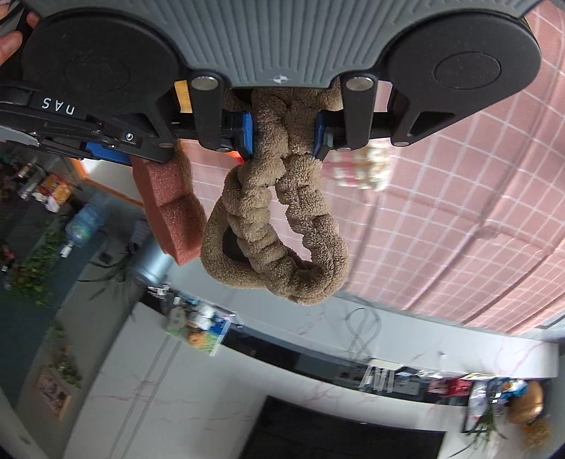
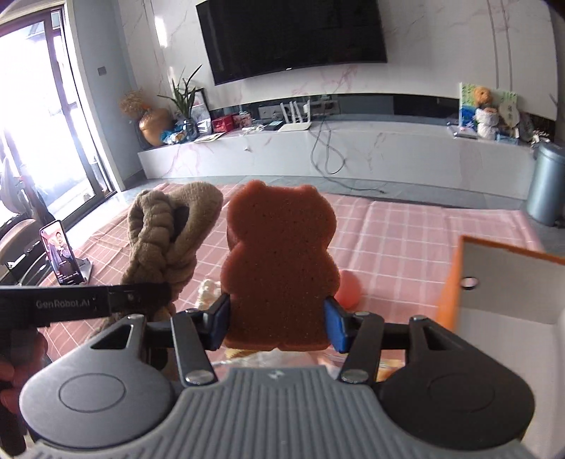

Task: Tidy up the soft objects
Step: 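Carry the rope ring with the left tool while the right tool carries the sponge over the box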

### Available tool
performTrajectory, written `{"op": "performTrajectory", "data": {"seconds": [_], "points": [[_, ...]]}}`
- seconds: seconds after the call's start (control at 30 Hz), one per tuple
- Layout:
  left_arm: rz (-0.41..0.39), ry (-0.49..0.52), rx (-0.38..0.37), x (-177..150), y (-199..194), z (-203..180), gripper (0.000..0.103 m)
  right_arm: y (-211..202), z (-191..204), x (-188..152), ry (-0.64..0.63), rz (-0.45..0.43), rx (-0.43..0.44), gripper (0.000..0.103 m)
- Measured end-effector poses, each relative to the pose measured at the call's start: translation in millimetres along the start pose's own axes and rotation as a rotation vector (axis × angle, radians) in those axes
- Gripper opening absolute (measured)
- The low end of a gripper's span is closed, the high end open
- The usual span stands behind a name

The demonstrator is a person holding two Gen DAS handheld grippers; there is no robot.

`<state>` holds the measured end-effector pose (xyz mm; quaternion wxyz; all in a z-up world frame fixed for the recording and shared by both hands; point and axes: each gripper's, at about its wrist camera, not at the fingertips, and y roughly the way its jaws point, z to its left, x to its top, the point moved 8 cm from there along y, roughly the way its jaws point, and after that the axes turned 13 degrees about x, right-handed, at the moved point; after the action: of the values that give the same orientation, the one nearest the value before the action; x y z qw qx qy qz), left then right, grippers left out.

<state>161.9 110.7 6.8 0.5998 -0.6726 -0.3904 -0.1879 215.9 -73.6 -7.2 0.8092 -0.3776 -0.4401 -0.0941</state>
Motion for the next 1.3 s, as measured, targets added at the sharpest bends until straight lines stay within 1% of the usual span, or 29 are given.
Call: {"op": "performTrajectory", "data": {"seconds": [0.2, 0.37, 0.5, 0.6, 0.7, 0.8, 0.87, 0.97, 1.03, 1.17, 1.27, 1.3], "points": [[0.010, 0.063, -0.150, 2.8, -11.1, -63.3, 0.035, -68.3, -33.1, -7.8, -0.035, -0.019, -0.134, 0.054], [0.027, 0.112, -0.266, 5.0, -6.2, -120.6, 0.035, -118.2, -74.6, -19.8, -0.001, -0.024, -0.244, 0.054], [0.061, 0.163, -0.332, 1.1, 7.5, -167.4, 0.035, -142.7, -107.8, -37.7, 0.055, 0.001, -0.315, 0.055], [0.103, 0.197, -0.365, -5.7, 25.7, -200.3, 0.035, -142.1, -130.5, -50.9, 0.076, 0.049, -0.373, 0.055], [0.141, 0.230, -0.363, -15.2, 46.4, -225.2, 0.035, -132.8, -149.6, -58.0, 0.098, 0.096, -0.414, 0.055], [0.166, 0.290, -0.327, -19.7, 72.6, -239.6, 0.035, -120.6, -165.2, -60.2, 0.097, 0.130, -0.434, 0.055], [0.201, 0.326, -0.298, -25.1, 91.8, -245.6, 0.035, -110.4, -175.7, -59.0, 0.084, 0.144, -0.440, 0.055], [0.250, 0.332, -0.279, -29.9, 115.1, -249.1, 0.035, -94.4, -190.0, -61.7, 0.059, 0.179, -0.461, 0.055], [0.273, 0.348, -0.253, -32.2, 128.0, -249.7, 0.035, -85.1, -196.7, -64.0, 0.060, 0.205, -0.462, 0.055], [0.293, 0.391, -0.214, -36.2, 139.9, -253.5, 0.036, -66.7, -208.2, -63.8, 0.059, 0.251, -0.461, 0.055], [0.322, 0.421, -0.173, -39.5, 143.5, -256.9, 0.038, -55.0, -213.0, -66.9, 0.069, 0.279, -0.451, 0.055], [0.321, 0.438, -0.166, -39.5, 142.7, -257.5, 0.040, -51.6, -214.8, -67.6, 0.073, 0.286, -0.449, 0.055]]}}
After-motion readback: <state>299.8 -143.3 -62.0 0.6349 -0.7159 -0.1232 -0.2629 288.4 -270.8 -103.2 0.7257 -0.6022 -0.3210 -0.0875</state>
